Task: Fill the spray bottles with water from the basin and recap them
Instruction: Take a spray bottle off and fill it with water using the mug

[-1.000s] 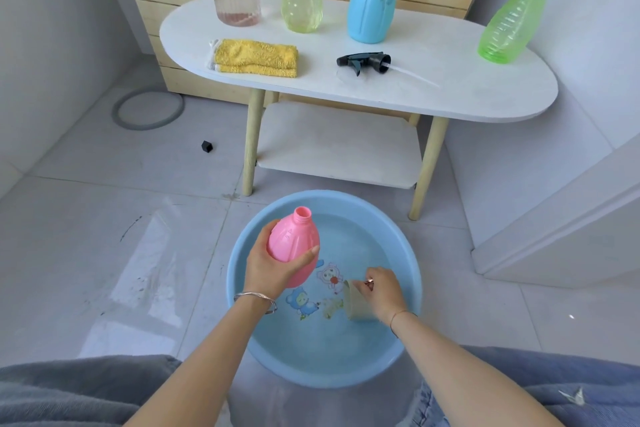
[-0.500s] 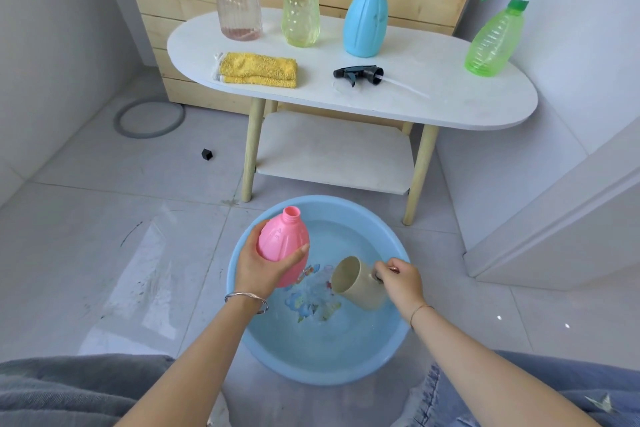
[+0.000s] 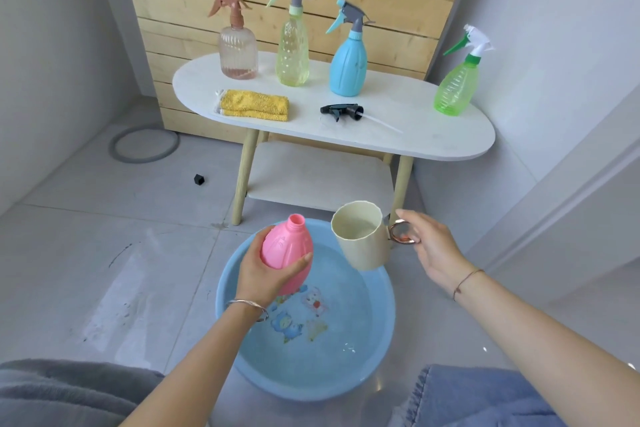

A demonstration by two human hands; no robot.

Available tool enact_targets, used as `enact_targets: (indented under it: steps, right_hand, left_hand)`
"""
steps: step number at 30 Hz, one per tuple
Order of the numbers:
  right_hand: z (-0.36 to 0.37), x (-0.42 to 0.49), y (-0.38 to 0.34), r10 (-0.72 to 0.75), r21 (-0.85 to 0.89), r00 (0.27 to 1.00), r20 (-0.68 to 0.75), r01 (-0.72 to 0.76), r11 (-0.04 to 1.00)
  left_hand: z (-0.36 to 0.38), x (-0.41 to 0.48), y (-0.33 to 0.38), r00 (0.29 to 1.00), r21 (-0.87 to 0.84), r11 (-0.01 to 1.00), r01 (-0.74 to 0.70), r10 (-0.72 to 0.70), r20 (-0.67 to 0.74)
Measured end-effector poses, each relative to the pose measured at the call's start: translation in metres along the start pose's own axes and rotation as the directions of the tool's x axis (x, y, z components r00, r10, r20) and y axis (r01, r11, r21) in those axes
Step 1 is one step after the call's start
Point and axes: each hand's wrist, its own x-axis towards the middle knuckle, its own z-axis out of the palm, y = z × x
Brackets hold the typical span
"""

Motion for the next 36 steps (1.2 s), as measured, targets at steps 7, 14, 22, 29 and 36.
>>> enact_targets:
  steps: [7, 14, 22, 29, 36]
  right_hand:
    - [0.003, -0.008, -0.045, -0.16, -0.009, 0.985, 0.068, 0.161, 0.987]
    - [0.011, -0.013, -0.052, -0.281, -0.098, 0.958, 0.064, 0.286, 0.953]
    - [0.025, -0.016, -0.059, -0.396, -0.228, 0.915, 0.081, 0.404, 0.886]
    - [0.035, -0.023, -0.059, -0.435, -0.313, 0.889, 0.145, 0.458, 0.832]
    - [0.039, -0.029, -0.064, -0.491, -0.355, 0.856, 0.164, 0.516, 0.78]
  left_hand:
    - [0.011, -0.002, 0.006, 0.999, -0.031, 0.999, -0.026, 0.027, 0.029]
    - [0.015, -0.005, 0.005, 0.996, 0.023, 0.998, -0.063, 0.061, 0.072]
    - [0.02, -0.01, -0.002, 0.989, 0.073, 0.994, -0.078, 0.068, 0.133]
    - [0.021, -0.009, -0.006, 0.99, 0.072, 0.996, -0.061, 0.051, 0.133]
    - [0.019, -0.009, -0.01, 0.991, 0.07, 0.997, -0.037, 0.027, 0.133]
